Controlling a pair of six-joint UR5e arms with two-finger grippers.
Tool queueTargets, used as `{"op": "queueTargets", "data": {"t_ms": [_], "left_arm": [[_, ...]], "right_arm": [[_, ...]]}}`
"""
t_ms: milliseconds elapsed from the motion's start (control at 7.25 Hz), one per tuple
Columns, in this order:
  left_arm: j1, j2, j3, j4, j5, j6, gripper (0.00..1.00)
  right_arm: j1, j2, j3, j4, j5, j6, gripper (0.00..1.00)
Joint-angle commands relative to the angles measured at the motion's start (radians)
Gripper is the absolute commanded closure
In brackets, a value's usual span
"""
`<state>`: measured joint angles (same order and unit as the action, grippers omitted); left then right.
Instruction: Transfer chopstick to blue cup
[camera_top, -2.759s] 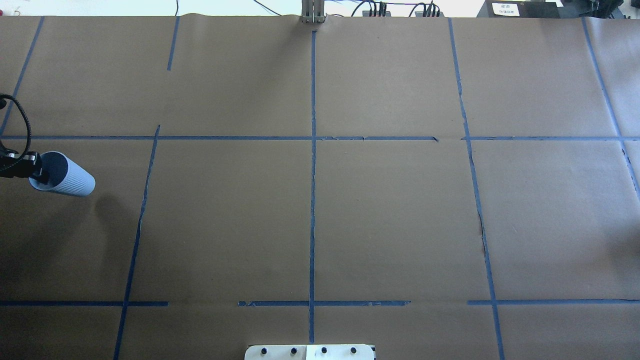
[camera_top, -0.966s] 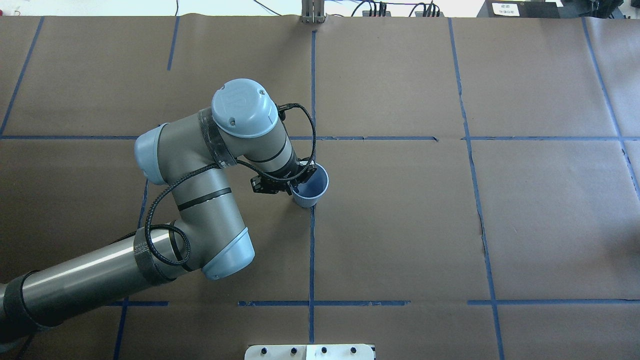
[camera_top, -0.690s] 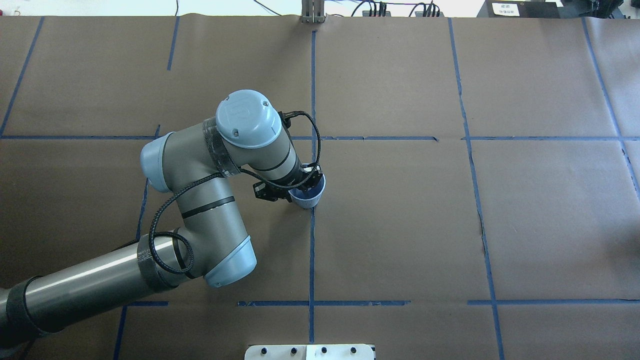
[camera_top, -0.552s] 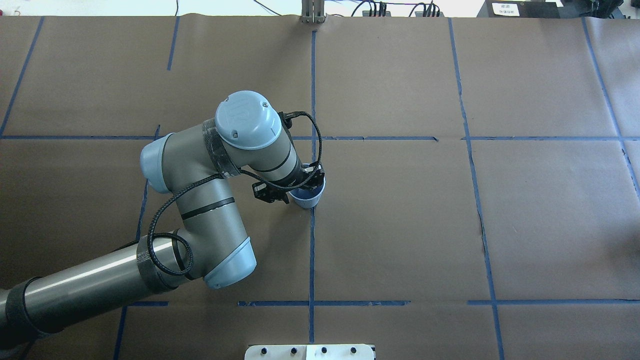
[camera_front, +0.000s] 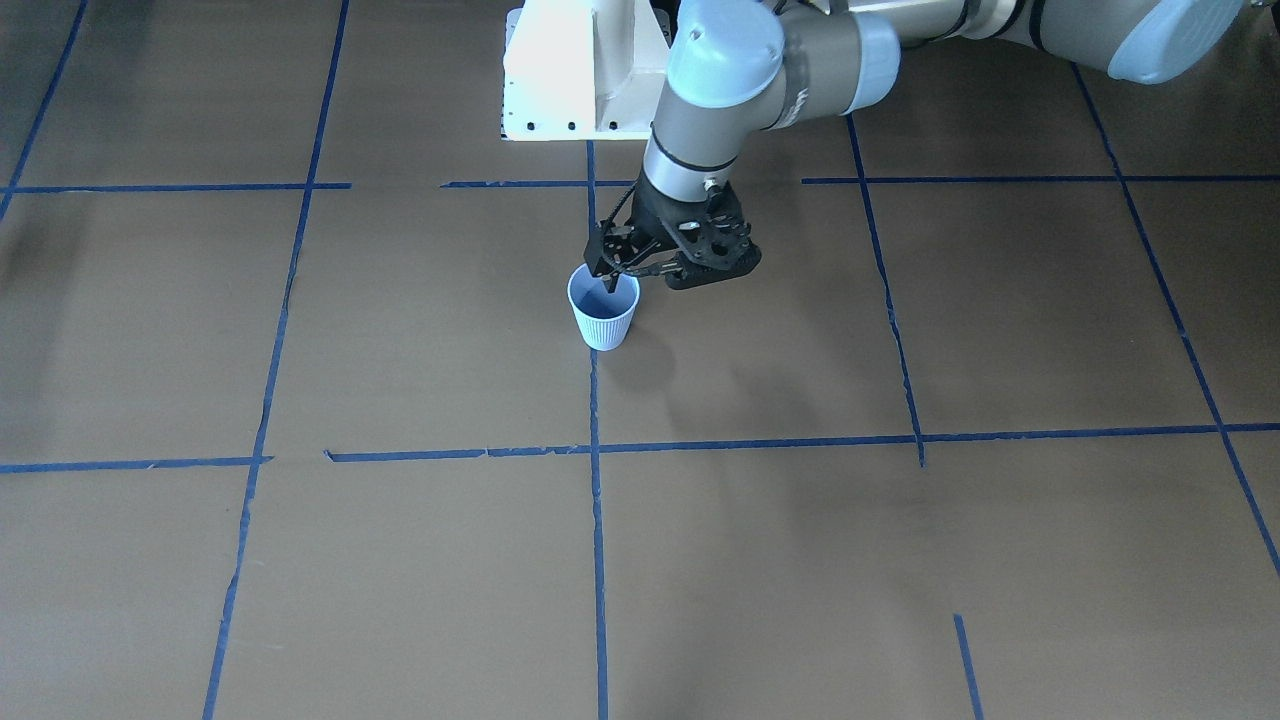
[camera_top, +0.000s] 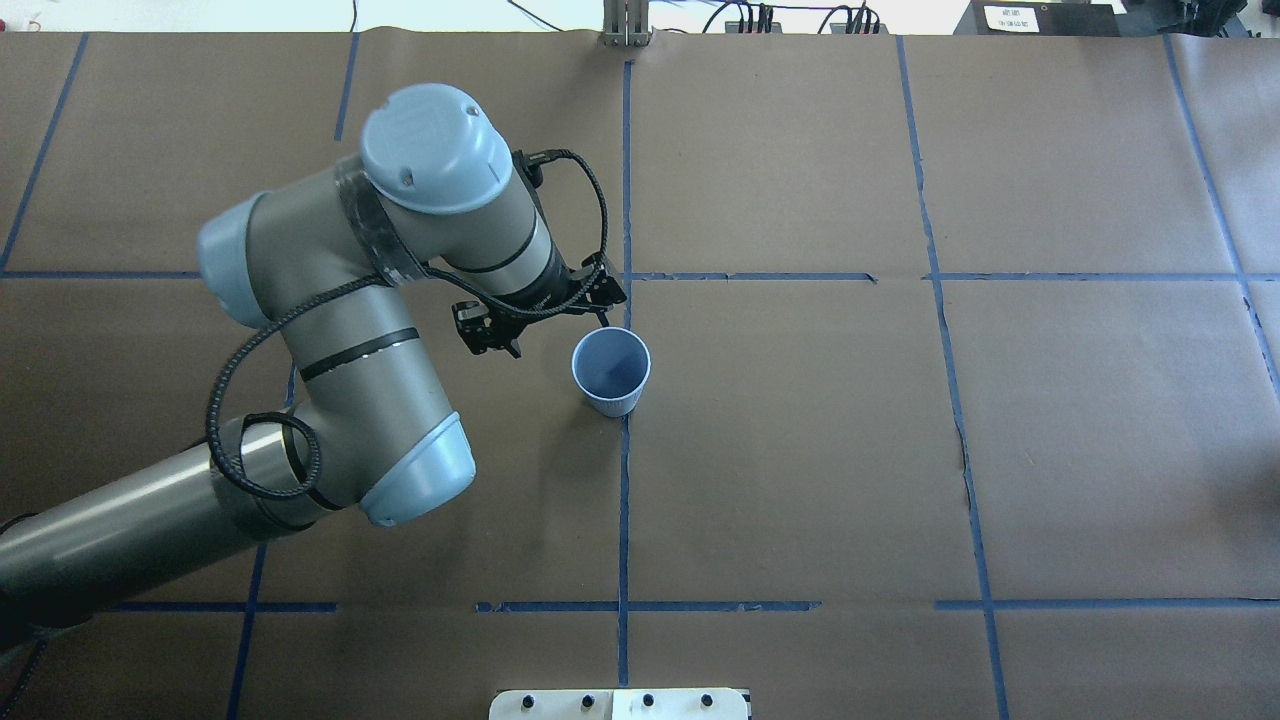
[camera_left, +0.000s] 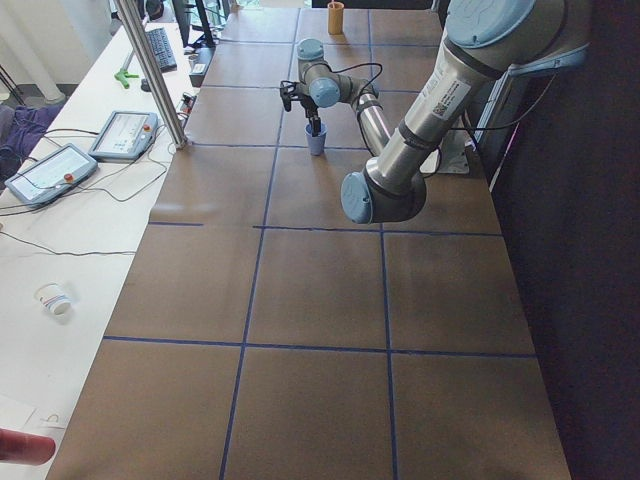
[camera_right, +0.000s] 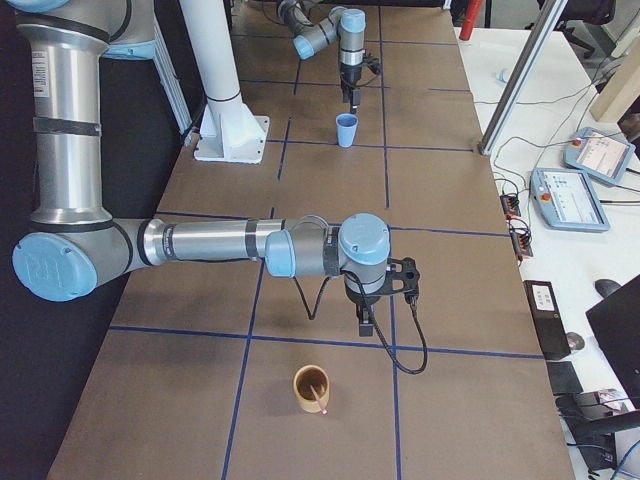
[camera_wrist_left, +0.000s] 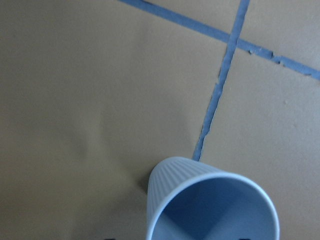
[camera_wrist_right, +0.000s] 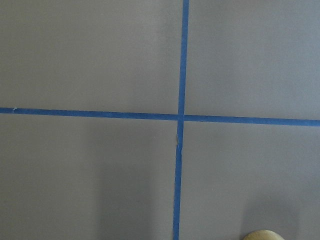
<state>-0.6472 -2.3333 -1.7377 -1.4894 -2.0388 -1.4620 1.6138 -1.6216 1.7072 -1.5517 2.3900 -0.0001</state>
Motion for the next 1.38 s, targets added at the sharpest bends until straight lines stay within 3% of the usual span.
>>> {"op": "queueTargets", "data": {"t_ms": [0,276,690,966,1241], "left_arm": [[-0.113,0.031,-0.12,0.149,-0.043,0.116,0.0],[-0.172,0.04,-0.121,0.147,-0.095,0.159,0.0],[-0.186,0.04,-0.123,0.146,-0.1,0.16,0.0],[-0.184,0.037,-0.125,0.144,-0.101,0.158,0.0],[-0.184,0.037,-0.137,0.146,-0.118,0.152,0.0]], "right_arm": [[0.001,-0.036,-0.012,0.001,-0.006,-0.067,0.0],[0.066,-0.101,-0.015,0.001,-0.008,-0.077,0.0],[0.123,-0.196,-0.043,0.031,-0.024,-0.078,0.0],[0.161,-0.182,-0.258,0.288,-0.057,-0.066,0.0],[0.167,-0.164,-0.323,0.352,-0.092,-0.02,0.0]]}}
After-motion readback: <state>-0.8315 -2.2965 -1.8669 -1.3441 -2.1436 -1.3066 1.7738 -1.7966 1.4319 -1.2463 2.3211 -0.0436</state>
